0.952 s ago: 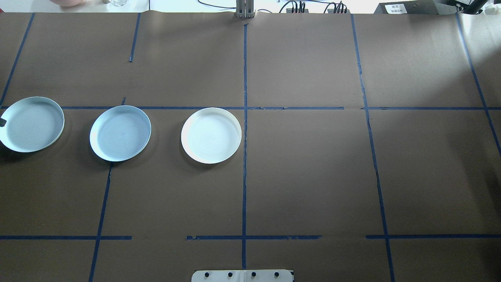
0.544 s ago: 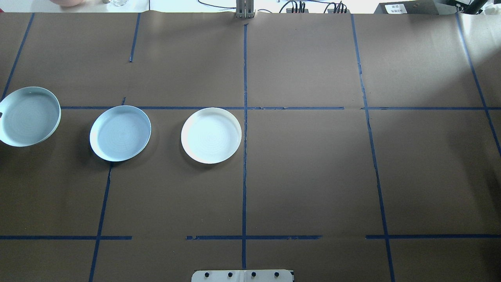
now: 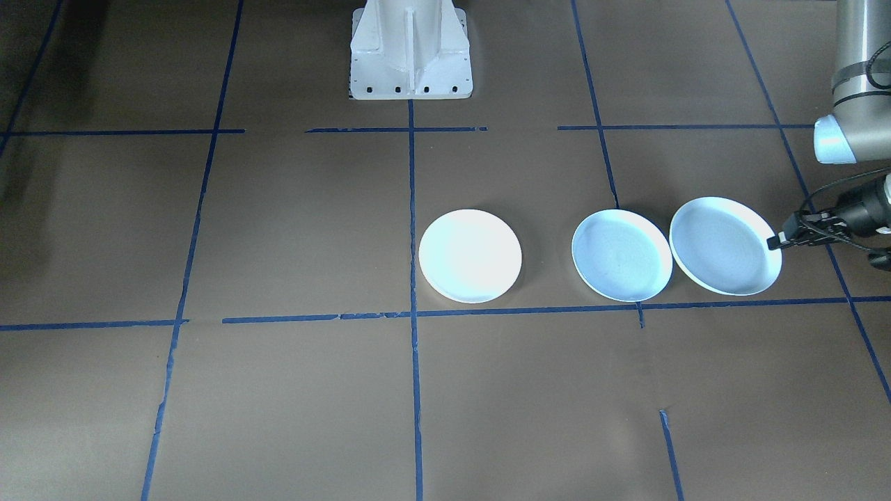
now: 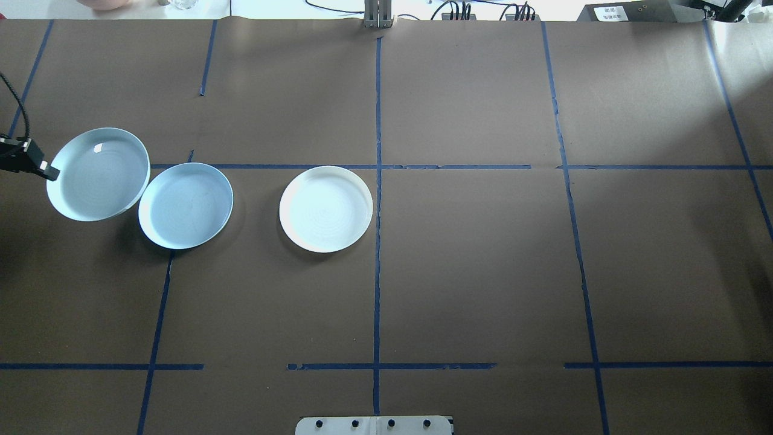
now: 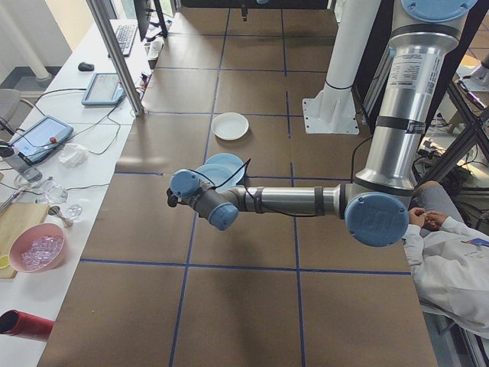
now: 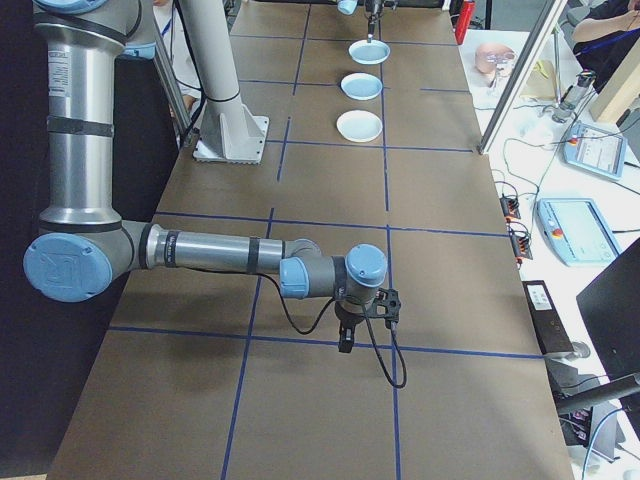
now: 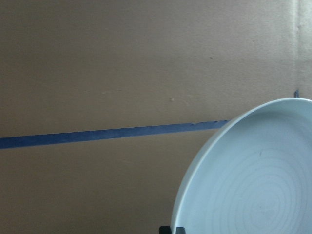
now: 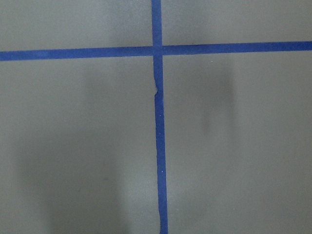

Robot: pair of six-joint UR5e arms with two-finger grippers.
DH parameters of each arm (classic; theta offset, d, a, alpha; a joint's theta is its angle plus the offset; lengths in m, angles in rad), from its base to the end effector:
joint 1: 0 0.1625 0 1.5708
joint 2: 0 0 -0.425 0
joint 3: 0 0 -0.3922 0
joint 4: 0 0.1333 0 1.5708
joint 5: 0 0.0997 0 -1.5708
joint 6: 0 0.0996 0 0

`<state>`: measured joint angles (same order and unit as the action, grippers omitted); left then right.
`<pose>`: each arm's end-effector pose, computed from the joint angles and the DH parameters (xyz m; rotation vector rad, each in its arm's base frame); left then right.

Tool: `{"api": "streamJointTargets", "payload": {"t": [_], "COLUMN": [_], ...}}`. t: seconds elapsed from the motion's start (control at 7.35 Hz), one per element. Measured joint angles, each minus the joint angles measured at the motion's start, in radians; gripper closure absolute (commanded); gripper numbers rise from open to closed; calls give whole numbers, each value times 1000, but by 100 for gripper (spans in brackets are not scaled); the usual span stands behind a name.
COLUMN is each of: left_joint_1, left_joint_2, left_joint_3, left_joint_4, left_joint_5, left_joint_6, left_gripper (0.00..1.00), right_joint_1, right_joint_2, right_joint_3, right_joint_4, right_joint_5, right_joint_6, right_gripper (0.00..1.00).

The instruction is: Stack plate in center

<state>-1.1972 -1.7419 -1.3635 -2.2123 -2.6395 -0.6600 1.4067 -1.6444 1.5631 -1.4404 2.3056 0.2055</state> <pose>0.1665 -0.5508 0.5782 -0.0364 1.1636 0.0699 -0.0100 -0.4675 0.6871 -0.0889 -0.7308 0.0215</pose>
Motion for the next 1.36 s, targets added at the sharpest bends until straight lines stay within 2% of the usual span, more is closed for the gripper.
{"api": "streamJointTargets", "payload": {"t": [0.41, 0.82, 0.95, 1.09, 1.22, 1.36], "left_joint_1": [132, 190, 196, 200, 201, 201], "left_joint_2": [-50, -69, -69, -70, -70, -71], "left_joint_3": [-40, -34, -32, -30, -28, -29], "left_joint_4": [-2, -5, -4, -4, -3, -3], "left_joint_5": [68, 110, 118, 122, 124, 125], "left_joint_6": [-132, -156, -157, -158, -157, -157], "left_gripper": [100, 100, 45, 6, 1, 1], "right_joint_1": [0, 0, 0, 0, 0, 0], "right_joint_2": [0, 0, 0, 0, 0, 0], "right_joint_3": [0, 0, 0, 0, 0, 0], "right_joint_4": [0, 0, 0, 0, 0, 0], "right_joint_5": [0, 0, 0, 0, 0, 0], "right_joint_6": [0, 0, 0, 0, 0, 0], "right_gripper": [0, 0, 0, 0, 0, 0]}}
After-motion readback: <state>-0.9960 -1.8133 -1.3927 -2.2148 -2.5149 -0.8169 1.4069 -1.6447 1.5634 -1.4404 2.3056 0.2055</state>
